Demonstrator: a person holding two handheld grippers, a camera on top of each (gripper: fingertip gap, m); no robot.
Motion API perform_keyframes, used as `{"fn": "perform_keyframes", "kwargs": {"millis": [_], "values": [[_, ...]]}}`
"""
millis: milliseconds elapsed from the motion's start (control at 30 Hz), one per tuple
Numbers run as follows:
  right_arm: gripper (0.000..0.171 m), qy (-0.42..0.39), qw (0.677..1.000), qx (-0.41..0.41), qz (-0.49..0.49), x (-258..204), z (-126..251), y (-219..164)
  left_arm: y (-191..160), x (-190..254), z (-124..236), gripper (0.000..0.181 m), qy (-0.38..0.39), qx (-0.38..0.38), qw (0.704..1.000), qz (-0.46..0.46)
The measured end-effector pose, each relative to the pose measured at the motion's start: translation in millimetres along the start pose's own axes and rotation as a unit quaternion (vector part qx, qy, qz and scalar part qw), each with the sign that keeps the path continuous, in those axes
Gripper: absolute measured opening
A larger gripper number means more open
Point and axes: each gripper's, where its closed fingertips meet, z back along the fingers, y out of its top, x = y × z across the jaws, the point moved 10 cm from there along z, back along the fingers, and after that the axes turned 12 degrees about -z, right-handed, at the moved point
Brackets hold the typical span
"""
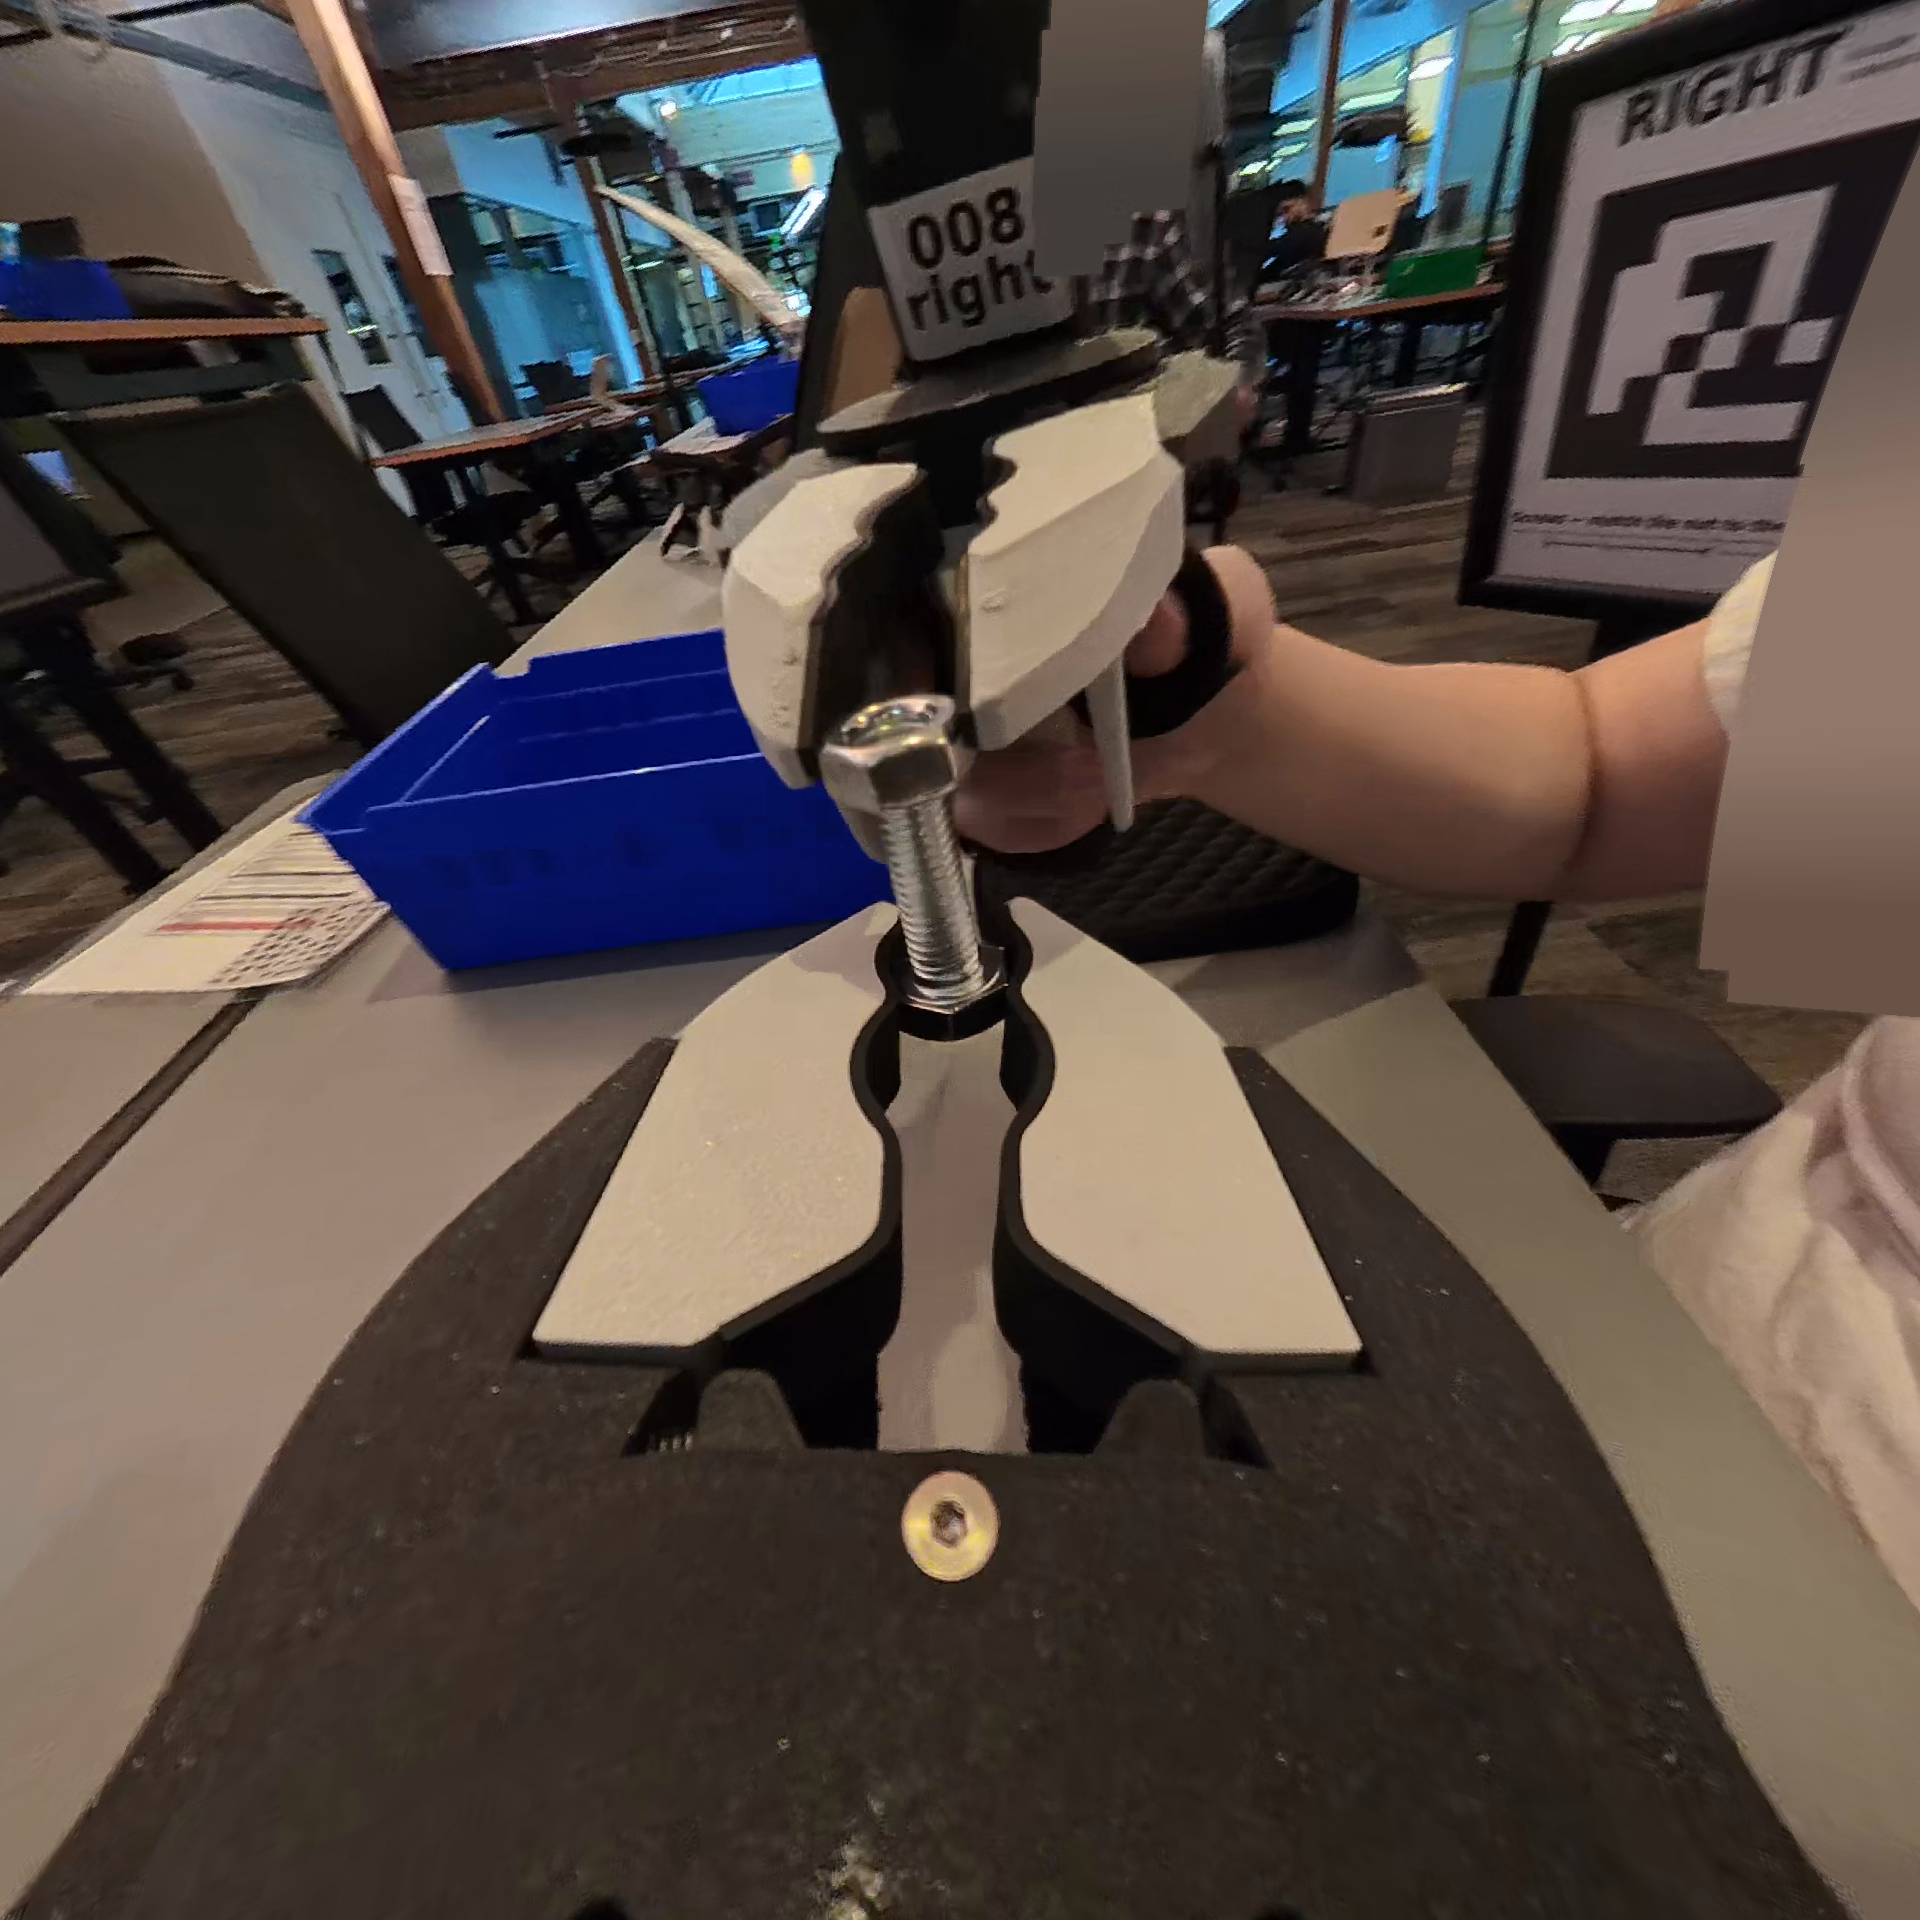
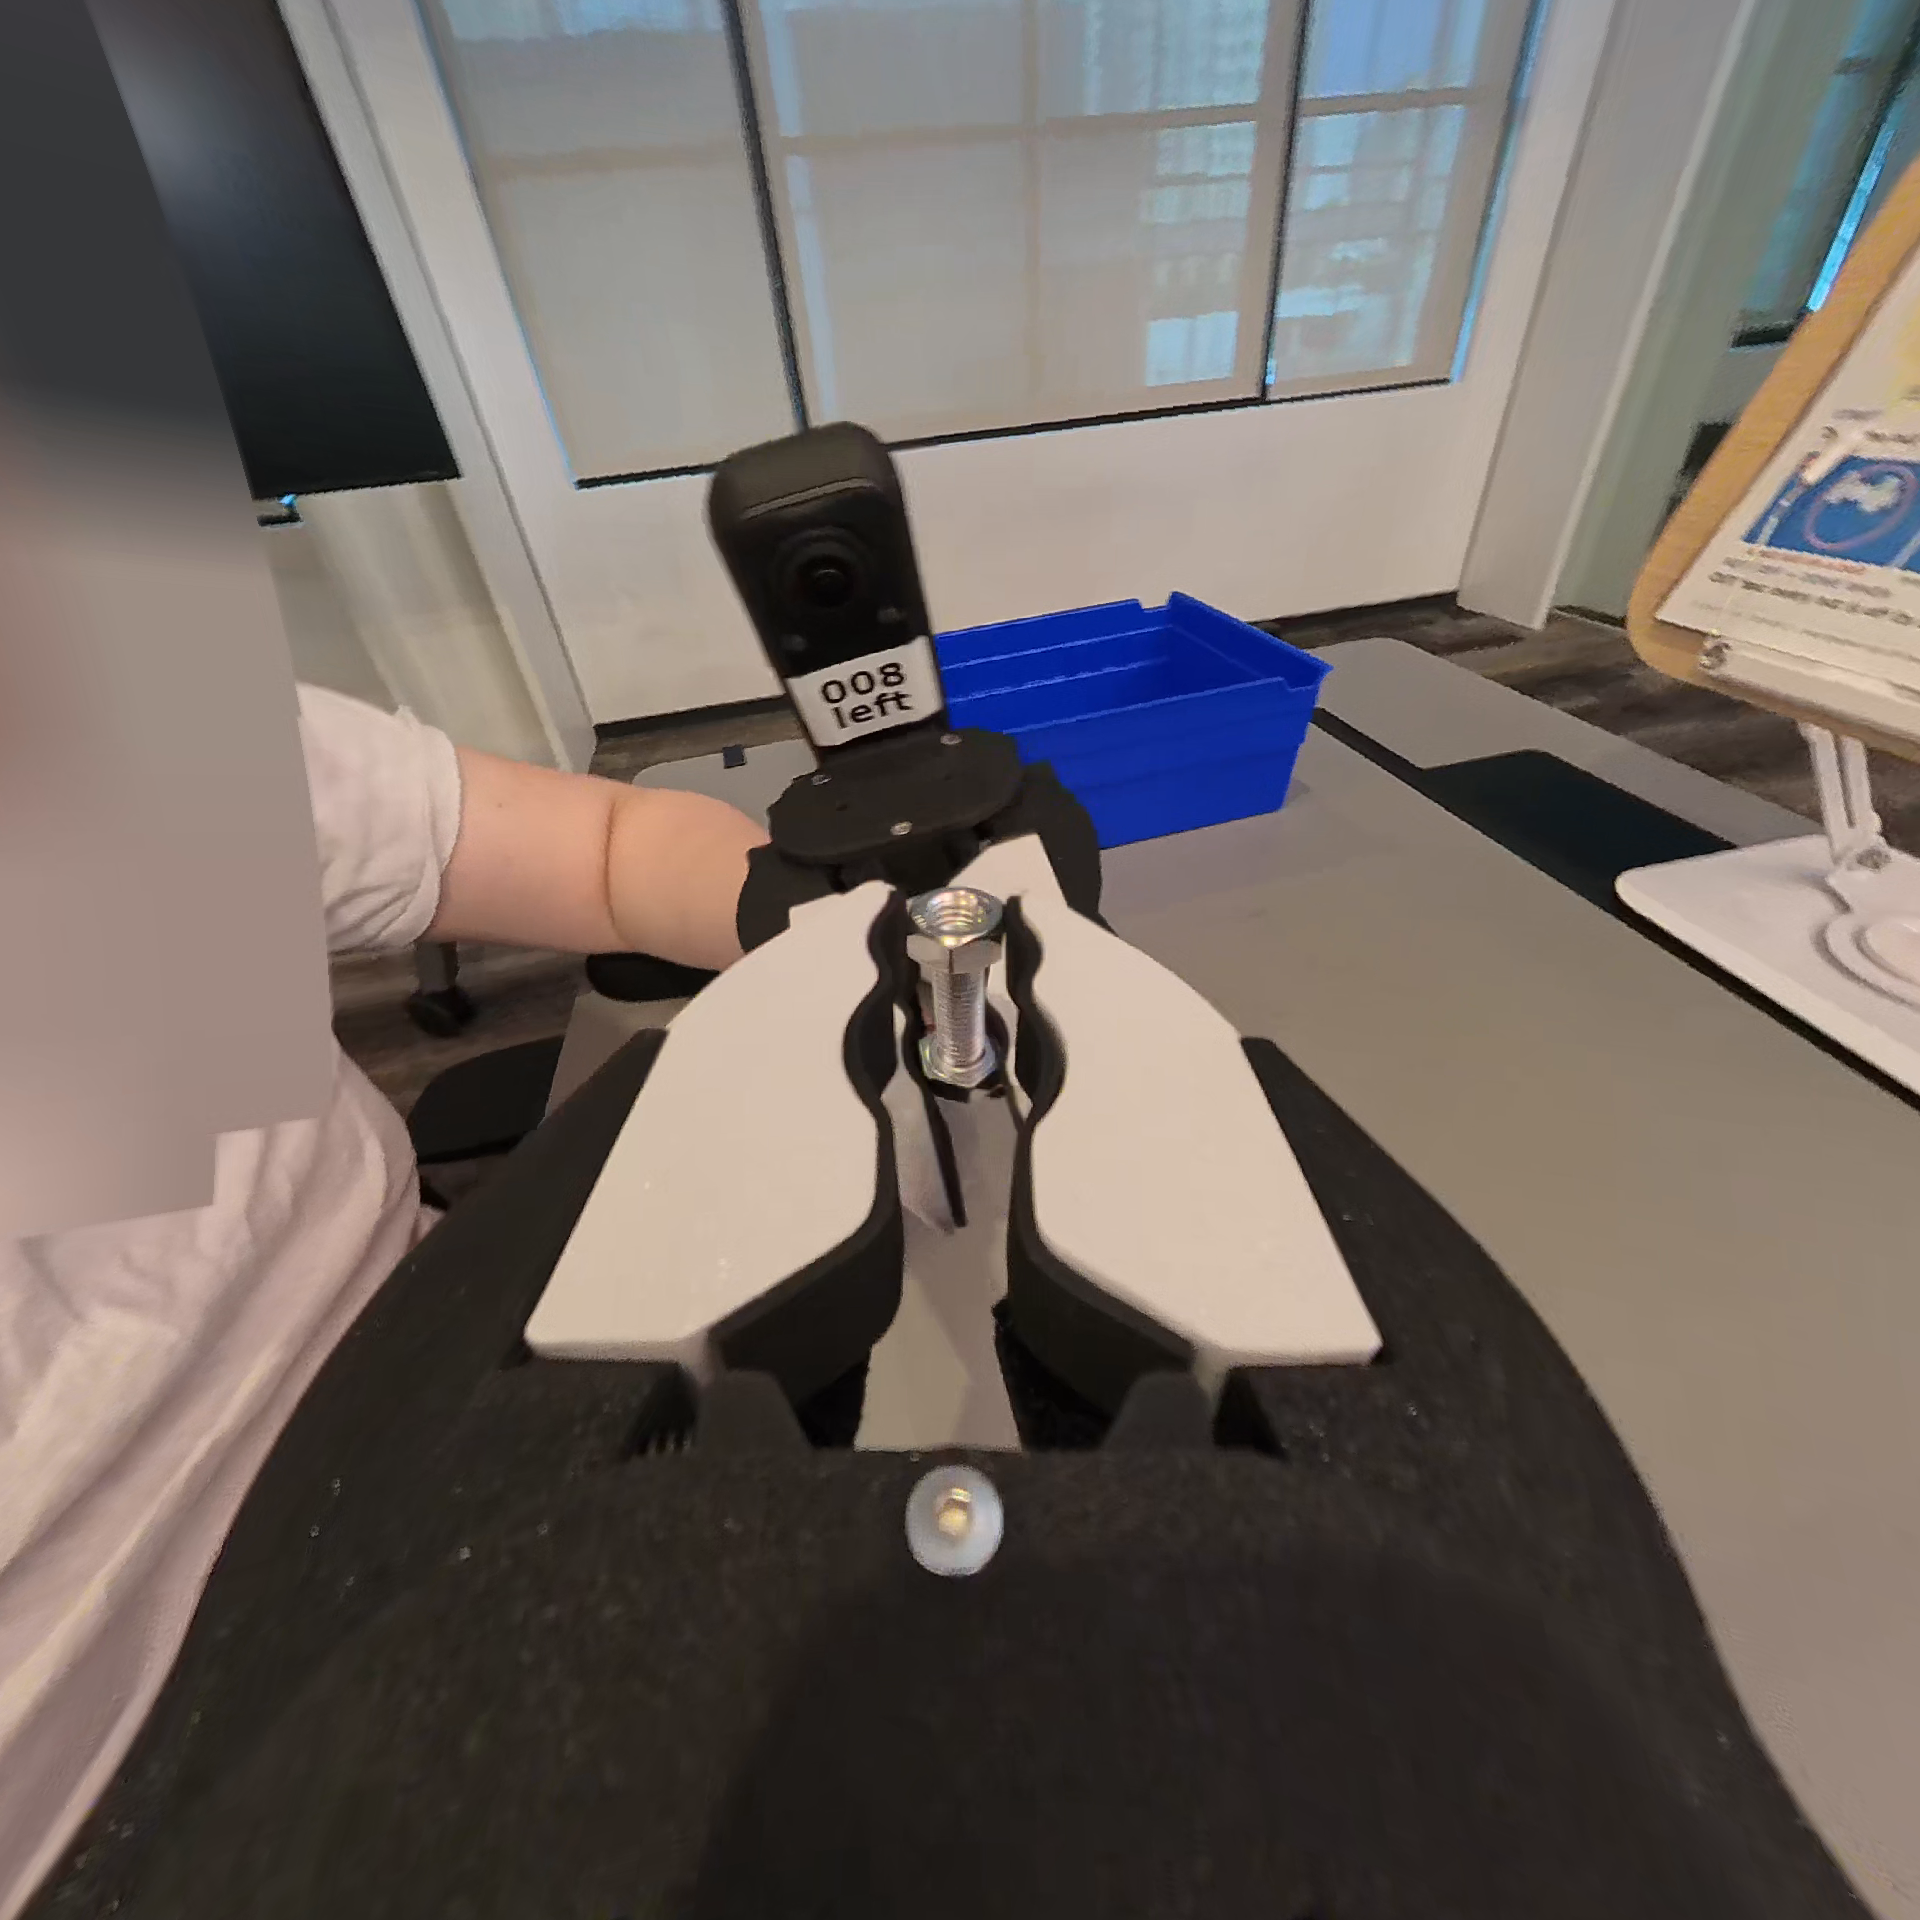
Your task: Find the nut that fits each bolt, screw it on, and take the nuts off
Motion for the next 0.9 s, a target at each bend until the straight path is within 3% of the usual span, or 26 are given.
{"fn": "perform_keyframes", "kwargs": {"millis": [133, 400, 600, 900], "values": [[0.017, -0.046, 0.998, 0.030, -0.038, -1.2, -1.3, -3.6, -0.2, -1.7, -0.6, 0.014, 0.042, -0.025, 0.999, -0.006], [0.017, -0.103, 0.991, 0.082, 0.034, -12.3, -3.3, -9.5, 3.7, -1.2, -0.1, 0.014, 0.059, -0.020, 0.998, 0.010], [0.017, -0.115, 0.990, 0.085, -0.002, -10.9, -4.4, -8.8, 3.7, -2.5, 0.3, 0.014, 0.074, -0.029, 0.997, 0.008], [0.017, -0.198, 0.976, 0.095, -0.014, -19.0, -9.1, -12.7, 2.8, -1.6, -2.1, 0.014, 0.118, -0.070, 0.990, -0.012]]}}
